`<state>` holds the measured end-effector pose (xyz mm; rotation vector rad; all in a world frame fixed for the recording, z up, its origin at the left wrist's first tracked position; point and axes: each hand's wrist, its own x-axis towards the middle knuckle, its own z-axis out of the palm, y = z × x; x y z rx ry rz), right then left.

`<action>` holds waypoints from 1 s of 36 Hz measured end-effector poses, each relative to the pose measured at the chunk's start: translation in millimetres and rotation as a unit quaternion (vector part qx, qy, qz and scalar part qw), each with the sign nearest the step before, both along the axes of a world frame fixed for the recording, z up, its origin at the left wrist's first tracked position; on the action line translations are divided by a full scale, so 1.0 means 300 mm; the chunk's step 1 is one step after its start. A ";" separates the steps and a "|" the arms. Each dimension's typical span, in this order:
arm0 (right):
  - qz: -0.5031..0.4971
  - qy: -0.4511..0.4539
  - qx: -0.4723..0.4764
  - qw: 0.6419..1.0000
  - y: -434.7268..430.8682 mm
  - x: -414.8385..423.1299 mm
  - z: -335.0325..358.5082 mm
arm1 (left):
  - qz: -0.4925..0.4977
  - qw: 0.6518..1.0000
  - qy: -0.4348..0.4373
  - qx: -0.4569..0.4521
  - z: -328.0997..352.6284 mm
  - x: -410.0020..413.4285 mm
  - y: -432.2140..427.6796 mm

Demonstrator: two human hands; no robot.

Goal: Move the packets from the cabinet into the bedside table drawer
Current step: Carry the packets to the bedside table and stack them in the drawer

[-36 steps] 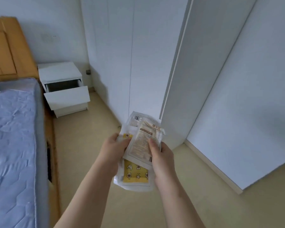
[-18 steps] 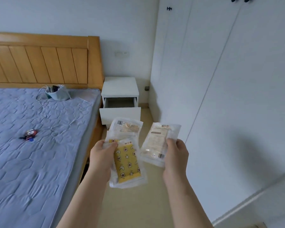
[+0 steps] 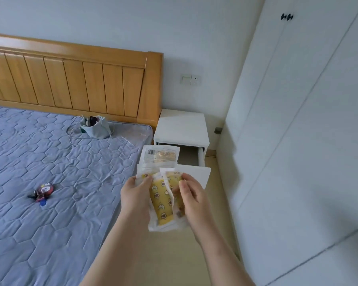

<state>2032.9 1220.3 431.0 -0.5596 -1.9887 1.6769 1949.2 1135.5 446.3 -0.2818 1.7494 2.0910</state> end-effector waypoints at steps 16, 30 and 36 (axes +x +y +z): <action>0.036 -0.177 -0.151 0.972 0.477 -0.677 -0.087 | -0.036 0.999 -0.010 -0.028 -0.067 -0.683 0.468; 0.103 -0.261 -0.116 0.953 1.069 -1.164 -0.222 | 0.006 0.987 -0.158 0.036 -0.214 -1.160 0.971; 0.072 -0.309 -0.135 0.939 1.129 -1.297 -0.319 | 0.008 0.981 -0.194 0.022 -0.344 -1.312 1.042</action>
